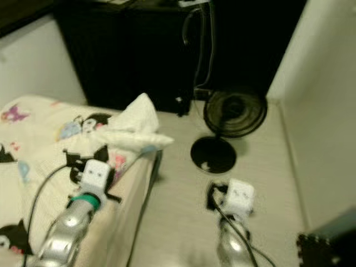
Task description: Clean up the room
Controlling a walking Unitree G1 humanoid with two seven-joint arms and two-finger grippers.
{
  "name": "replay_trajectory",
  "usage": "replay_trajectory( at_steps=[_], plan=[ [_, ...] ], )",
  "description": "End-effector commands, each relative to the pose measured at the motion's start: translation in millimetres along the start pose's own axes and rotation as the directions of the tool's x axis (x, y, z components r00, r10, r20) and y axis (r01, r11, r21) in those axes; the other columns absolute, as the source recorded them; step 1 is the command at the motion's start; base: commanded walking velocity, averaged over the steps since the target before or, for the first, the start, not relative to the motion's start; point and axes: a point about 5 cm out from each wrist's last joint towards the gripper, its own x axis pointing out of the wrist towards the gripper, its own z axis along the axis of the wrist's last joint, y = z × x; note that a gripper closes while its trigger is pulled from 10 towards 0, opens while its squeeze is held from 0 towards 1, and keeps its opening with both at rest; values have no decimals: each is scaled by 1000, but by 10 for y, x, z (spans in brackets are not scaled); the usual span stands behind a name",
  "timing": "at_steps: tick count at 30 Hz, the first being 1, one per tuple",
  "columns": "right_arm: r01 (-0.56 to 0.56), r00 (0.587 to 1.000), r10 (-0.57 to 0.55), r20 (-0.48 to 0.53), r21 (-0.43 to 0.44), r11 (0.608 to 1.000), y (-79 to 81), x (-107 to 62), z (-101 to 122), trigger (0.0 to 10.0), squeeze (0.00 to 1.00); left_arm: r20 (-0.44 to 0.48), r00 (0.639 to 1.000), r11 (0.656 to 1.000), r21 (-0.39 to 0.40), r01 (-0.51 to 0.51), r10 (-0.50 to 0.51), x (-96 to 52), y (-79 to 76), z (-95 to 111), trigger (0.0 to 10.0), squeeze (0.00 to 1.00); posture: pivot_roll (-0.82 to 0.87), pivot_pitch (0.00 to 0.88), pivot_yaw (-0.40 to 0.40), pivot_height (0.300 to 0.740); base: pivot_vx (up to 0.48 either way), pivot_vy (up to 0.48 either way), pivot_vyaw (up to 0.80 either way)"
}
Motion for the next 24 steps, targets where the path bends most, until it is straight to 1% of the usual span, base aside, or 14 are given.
replay_trajectory(
  at_steps=[1, 6, 7, 8, 9, 12, 15, 18, 20, 24],
  plan=[
    [-18, 1000, 18, -18, 2, 1000, 47, -40, -37, 10000, 0, -46, 999, 1000, -8, -24, 24, -39, 69, -112, 10000, 0, 83, 0, 90, 740, 0, 0, -800],
    [-29, 999, 29, -17, -8, 1000, 52, -53, -39, 10000, 0, -56, 997, 998, -38, -56, 54, -49, 126, -132, 10000, 0, 86, 0, 77, 740, 0, 0, -800],
    [-22, 999, 22, -25, 23, 999, 49, -56, -43, 10000, 0, -56, 997, 997, -34, -62, 60, -51, 146, -133, 10000, 0, 86, 0, 73, 740, 0, 0, -800],
    [-22, 999, 22, -25, 23, 999, 49, -56, -43, 10000, 0, -56, 997, 997, -34, -62, 60, -51, 146, -133, 10000, 0, 86, 0, 73, 740, 0, 0, -800],
    [-16, 999, 18, -32, 48, 999, 49, -55, -45, 10000, 0, -54, 997, 997, -30, -65, 64, -53, 160, -131, 10000, 0, 86, 0, 69, 740, 0, 0, -800],
    [-40, 999, 41, -19, 14, 999, 65, -46, -23, 10000, 0, -53, 996, 996, -30, -80, 78, -60, 194, -132, 10000, 0, 88, 0, 58, 740, 0, 0, -800],
    [-47, 999, 47, -19, 2, 999, 71, -35, -18, 10000, 0, -65, 993, 994, -38, -101, 99, -79, 233, -168, 10000, 0, 88, 0, 52, 740, 0, 0, -800],
    [-45, 999, 45, -12, 8, 999, 62, -27, 1, 10000, 0, -69, 992, 993, -40, -109, 106, -93, 259, -181, 10000, 0, 87, 0, 50, 740, 0, 0, -800],
    [-17, 1000, 17, 2, 32, 999, 21, -4, 23, 10000, 0, -69, 992, 993, -48, -106, 102, -92, 264, -181, 10000, 0, 85, 0, 53, 740, 0, 0, -800],
    [-5, 1000, 4, 11, 35, 999, 3, 4, 32, 10000, 0, -69, 993, 993, -52, -103, 100, -91, 263, -179, 10000, 0, 85, 0, 53, 740, 0, 0, -800]
  ],
)
